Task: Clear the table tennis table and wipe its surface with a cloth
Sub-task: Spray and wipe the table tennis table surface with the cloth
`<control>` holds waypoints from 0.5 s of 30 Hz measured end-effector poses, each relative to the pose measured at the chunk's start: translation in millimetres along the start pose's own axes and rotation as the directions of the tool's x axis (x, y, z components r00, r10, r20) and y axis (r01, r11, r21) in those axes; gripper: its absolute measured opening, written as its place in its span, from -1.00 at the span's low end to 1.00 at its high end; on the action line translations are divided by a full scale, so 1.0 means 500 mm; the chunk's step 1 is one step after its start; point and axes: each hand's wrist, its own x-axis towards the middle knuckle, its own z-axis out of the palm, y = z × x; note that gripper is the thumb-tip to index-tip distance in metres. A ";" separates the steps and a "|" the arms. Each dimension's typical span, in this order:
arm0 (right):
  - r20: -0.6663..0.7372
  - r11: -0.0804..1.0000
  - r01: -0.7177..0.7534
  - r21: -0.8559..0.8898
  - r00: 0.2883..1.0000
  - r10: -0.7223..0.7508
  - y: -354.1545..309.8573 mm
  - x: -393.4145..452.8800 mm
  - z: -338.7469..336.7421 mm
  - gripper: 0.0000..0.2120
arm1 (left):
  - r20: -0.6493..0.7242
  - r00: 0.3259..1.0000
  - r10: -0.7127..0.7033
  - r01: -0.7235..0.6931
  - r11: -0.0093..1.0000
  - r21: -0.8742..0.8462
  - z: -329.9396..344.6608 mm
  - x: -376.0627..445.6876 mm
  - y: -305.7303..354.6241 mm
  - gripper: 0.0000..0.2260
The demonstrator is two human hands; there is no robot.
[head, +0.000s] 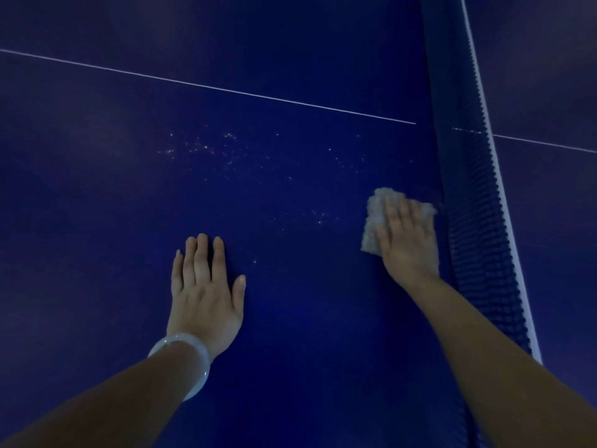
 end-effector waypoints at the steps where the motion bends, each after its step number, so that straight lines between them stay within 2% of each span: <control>1: -0.009 0.995 -0.093 0.022 0.996 0.093 0.017 0.009 -0.003 -0.43 | -0.003 1.000 0.003 -0.003 1.000 -0.002 0.000 0.000 0.000 -0.37; 3: 0.030 0.949 -0.298 0.100 0.955 0.296 0.034 0.044 -0.012 -0.44 | -0.004 1.000 0.006 -0.006 1.000 -0.005 0.001 0.000 0.001 -0.37; 5: 0.032 0.908 -0.402 0.122 0.916 0.401 0.007 0.078 -0.023 -0.44 | -0.002 1.000 0.004 -0.004 1.000 -0.003 0.004 -0.001 -0.001 -0.37; 6: 0.010 0.920 -0.374 0.114 0.927 0.375 -0.020 0.087 -0.027 -0.44 | -0.001 1.000 0.002 -0.002 1.000 -0.001 0.005 -0.001 -0.002 -0.37; 8: -0.038 0.986 -0.135 0.099 0.989 0.140 -0.079 0.080 -0.028 -0.44 | 0.000 1.000 0.000 0.000 1.000 0.007 0.006 -0.001 -0.001 -0.37; 10: -0.009 0.988 0.108 0.113 0.994 -0.108 -0.102 0.047 -0.022 -0.45 | 0.001 1.000 0.001 -0.001 1.000 0.013 0.006 -0.001 -0.001 -0.37; 11: 0.005 0.983 0.144 0.110 0.989 -0.146 -0.093 0.033 -0.018 -0.45 | 0.004 1.000 0.004 -0.004 1.000 0.015 0.006 -0.002 -0.002 -0.37; 12: 0.005 0.991 0.102 0.090 0.995 -0.103 -0.075 0.023 -0.012 -0.44 | 0.004 1.000 0.006 -0.006 1.000 0.016 0.006 -0.002 -0.003 -0.37; 15: -0.020 0.963 -0.238 0.129 0.970 0.242 -0.030 0.003 -0.002 -0.44 | -0.009 1.000 0.008 -0.008 1.000 0.011 0.007 -0.002 -0.004 -0.37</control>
